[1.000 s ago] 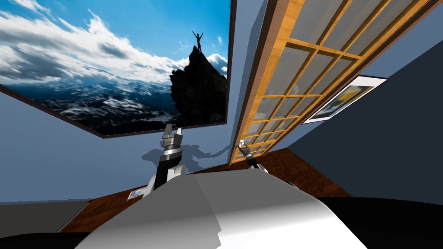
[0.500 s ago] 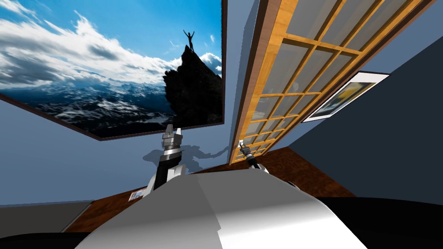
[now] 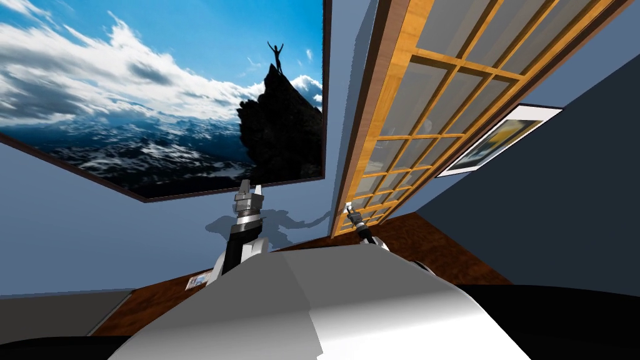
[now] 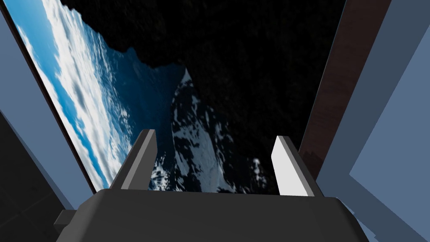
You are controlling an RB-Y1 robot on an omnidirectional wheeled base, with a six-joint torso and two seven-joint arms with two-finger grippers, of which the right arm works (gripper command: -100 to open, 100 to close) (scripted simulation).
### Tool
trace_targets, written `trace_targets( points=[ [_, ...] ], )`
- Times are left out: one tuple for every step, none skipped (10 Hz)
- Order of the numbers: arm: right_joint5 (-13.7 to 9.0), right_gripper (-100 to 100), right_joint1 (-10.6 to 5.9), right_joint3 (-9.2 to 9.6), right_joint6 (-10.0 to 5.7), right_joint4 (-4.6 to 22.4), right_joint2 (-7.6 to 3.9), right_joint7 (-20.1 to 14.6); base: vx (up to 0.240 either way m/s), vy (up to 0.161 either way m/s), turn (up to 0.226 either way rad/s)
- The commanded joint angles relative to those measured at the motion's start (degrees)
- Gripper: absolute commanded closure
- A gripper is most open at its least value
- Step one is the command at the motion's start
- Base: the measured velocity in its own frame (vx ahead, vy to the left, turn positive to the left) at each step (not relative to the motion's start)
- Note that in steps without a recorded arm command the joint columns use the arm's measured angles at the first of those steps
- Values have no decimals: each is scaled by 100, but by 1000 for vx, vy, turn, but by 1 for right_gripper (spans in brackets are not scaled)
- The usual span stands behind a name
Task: Pull the door open
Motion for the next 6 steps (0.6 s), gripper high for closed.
trace_targets(
  points=[
    [-11,100,31,46,17,-55,26,-168,-11,2,6],
    [-35,100,27,70,15,-52,22,-317,-13,0,8],
    [-58,100,23,94,14,-49,17,-467,-14,1,8],
    [-82,100,19,118,12,-46,13,-616,-18,-1,8],
    [-105,100,15,141,10,-42,9,-765,-31,3,8],
    [-129,100,11,165,9,-39,5,-915,-38,4,5]
  ],
)
